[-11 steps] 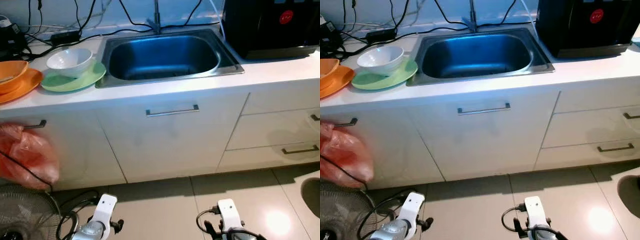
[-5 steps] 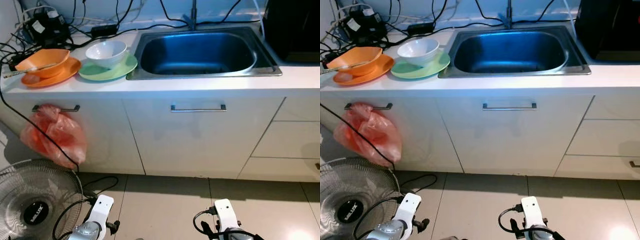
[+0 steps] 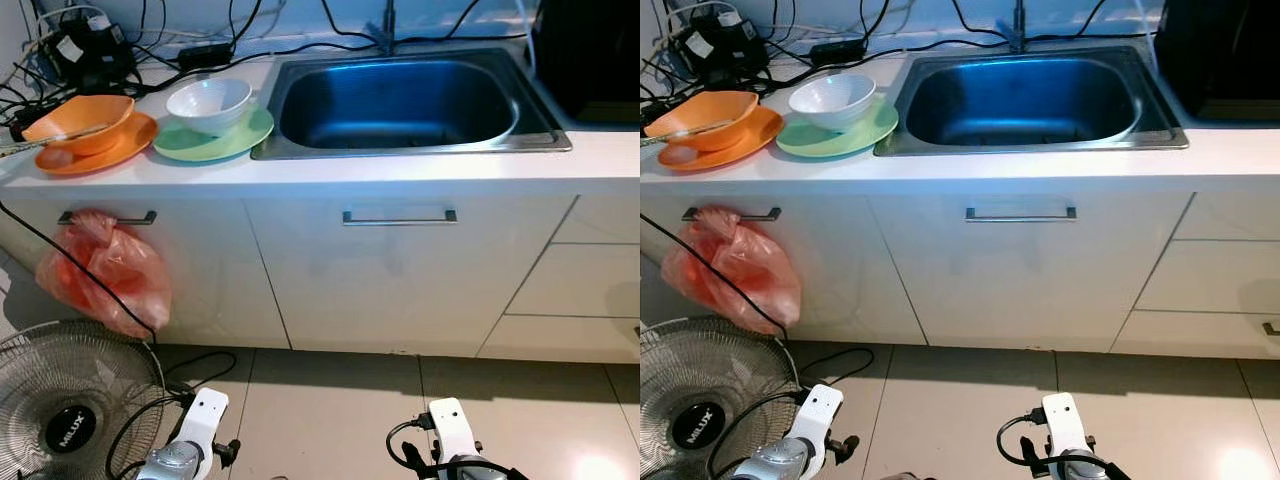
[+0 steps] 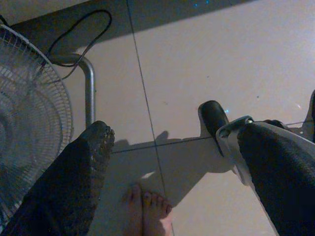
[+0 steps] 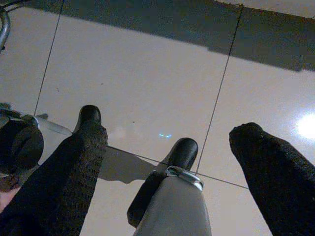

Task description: Kitchen organization

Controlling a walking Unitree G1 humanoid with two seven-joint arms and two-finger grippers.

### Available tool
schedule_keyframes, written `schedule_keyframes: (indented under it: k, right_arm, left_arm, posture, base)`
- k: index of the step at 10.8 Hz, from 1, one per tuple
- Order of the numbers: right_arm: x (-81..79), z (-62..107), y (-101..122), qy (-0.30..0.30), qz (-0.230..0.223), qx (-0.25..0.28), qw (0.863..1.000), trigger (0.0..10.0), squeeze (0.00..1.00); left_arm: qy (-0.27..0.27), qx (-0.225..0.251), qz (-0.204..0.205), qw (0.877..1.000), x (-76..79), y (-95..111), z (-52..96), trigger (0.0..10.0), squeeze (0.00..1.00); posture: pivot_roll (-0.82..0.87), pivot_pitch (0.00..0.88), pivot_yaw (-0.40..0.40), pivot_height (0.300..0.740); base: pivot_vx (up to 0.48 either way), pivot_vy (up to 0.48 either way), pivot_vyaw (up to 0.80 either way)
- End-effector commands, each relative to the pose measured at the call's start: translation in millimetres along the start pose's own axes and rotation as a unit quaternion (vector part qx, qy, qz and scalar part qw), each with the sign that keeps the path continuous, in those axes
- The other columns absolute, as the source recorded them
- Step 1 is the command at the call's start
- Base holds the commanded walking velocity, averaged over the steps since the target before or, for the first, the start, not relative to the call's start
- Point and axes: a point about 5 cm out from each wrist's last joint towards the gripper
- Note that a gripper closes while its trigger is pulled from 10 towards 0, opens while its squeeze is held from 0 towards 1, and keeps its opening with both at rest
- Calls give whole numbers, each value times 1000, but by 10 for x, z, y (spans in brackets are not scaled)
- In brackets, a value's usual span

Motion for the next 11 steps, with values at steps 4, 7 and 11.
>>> schedule_keyframes:
  k: [4, 7, 11]
  right_arm:
    - [-27, -6, 3, 4, -6, -1, 1000, 10000, 0]
    - [-127, -32, 60, -1, -21, 15, 1000, 10000, 0]
    - [-131, -47, 567, -16, -28, 135, 990, 10000, 0]
  left_arm:
    - [4, -3, -4, 1000, -47, -13, 10, 10000, 0]
    - [13, 64, 29, 997, -150, 70, 45, 10000, 0]
    - [-1, 176, 39, 984, -134, 238, 100, 10000, 0]
  posture:
    - [92, 30, 118, 740]
    - [80, 14, 145, 740]
    - [71, 23, 147, 740]
  base:
    - [0, 0, 0]
    - [0, 0, 0]
    - [0, 0, 0]
Point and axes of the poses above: a point about 5 cm out from each wrist's last joint towards the gripper, its own z axis pointing back from the gripper into the wrist, its own y axis along the axis of the wrist's last joint, x = y × z, and after that the axes turned 3 degrees about z, right-handed
